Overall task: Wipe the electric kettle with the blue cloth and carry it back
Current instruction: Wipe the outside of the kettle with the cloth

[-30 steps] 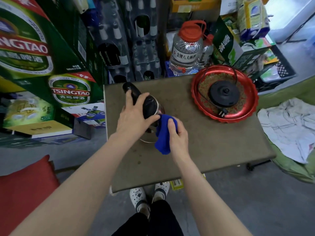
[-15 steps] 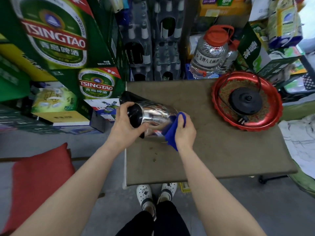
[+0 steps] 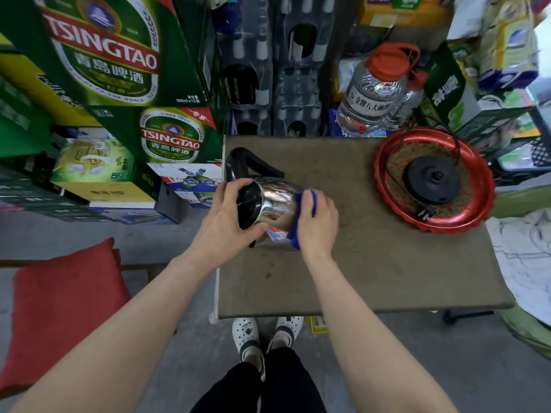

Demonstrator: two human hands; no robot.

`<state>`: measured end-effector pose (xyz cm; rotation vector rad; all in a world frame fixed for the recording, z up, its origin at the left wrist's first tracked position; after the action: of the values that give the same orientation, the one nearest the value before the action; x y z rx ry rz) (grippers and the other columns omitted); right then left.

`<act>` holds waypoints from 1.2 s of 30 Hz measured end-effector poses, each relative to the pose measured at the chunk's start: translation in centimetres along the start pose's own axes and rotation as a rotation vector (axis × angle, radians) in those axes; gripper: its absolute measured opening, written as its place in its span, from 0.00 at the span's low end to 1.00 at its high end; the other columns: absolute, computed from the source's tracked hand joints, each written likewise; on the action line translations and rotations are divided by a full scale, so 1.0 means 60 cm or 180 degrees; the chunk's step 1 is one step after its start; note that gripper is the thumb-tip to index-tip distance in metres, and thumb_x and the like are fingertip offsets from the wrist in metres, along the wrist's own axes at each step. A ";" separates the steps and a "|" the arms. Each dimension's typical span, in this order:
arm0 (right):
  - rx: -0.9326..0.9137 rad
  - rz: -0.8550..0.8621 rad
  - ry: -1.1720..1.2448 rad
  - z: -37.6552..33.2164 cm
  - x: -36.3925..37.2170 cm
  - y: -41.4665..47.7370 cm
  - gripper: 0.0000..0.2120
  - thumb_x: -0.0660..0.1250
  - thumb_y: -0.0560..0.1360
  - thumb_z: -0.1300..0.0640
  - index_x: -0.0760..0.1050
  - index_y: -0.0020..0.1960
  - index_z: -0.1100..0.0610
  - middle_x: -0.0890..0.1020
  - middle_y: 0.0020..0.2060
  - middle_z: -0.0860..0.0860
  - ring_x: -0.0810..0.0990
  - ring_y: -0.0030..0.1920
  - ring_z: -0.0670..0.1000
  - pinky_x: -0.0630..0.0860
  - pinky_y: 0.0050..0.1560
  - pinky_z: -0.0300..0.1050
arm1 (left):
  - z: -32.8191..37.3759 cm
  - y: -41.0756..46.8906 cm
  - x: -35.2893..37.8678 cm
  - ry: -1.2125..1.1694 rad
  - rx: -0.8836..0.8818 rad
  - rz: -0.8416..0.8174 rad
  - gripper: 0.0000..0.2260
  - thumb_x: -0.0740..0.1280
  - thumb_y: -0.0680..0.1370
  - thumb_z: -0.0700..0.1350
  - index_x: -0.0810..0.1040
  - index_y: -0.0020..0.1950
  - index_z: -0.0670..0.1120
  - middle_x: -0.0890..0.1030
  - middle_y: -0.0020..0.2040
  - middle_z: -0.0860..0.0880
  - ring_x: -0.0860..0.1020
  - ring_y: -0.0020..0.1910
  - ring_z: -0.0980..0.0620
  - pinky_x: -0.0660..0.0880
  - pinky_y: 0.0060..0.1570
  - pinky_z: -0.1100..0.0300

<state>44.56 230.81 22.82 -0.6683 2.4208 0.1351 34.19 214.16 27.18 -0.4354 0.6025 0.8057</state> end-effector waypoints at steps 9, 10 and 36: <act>-0.0434 -0.0541 0.0095 -0.021 0.014 0.041 0.18 0.59 0.81 0.43 0.77 0.61 0.54 0.81 0.59 0.52 0.78 0.60 0.54 0.72 0.60 0.46 | -0.013 -0.002 -0.007 -0.0169 0.0067 -0.0066 0.36 0.77 0.69 0.48 0.62 0.71 0.56 0.69 0.67 0.51 0.70 0.63 0.55 0.71 0.60 0.56; 0.0101 -0.0564 0.0098 0.006 0.011 0.054 0.19 0.59 0.81 0.43 0.75 0.63 0.55 0.79 0.61 0.54 0.77 0.61 0.57 0.71 0.59 0.47 | -0.009 -0.002 -0.005 -0.0159 0.0097 -0.0085 0.36 0.77 0.69 0.48 0.62 0.71 0.57 0.69 0.68 0.52 0.70 0.62 0.55 0.71 0.59 0.56; -0.0314 -0.1263 0.0038 0.006 0.017 0.081 0.12 0.61 0.82 0.48 0.81 0.59 0.49 0.84 0.56 0.48 0.80 0.57 0.50 0.73 0.58 0.45 | 0.012 0.004 0.004 0.0164 0.0393 -0.0409 0.36 0.77 0.68 0.50 0.61 0.70 0.60 0.61 0.77 0.53 0.70 0.68 0.54 0.71 0.64 0.54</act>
<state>41.64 234.70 21.65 -1.1804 2.2526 0.0869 34.39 214.84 27.52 -0.3786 0.6616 0.6329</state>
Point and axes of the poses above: each hand's wrist, its own y-axis towards the middle knuckle, its own x-axis out of the palm, z = x × y, the point moved 7 cm from there along y, towards the middle knuckle
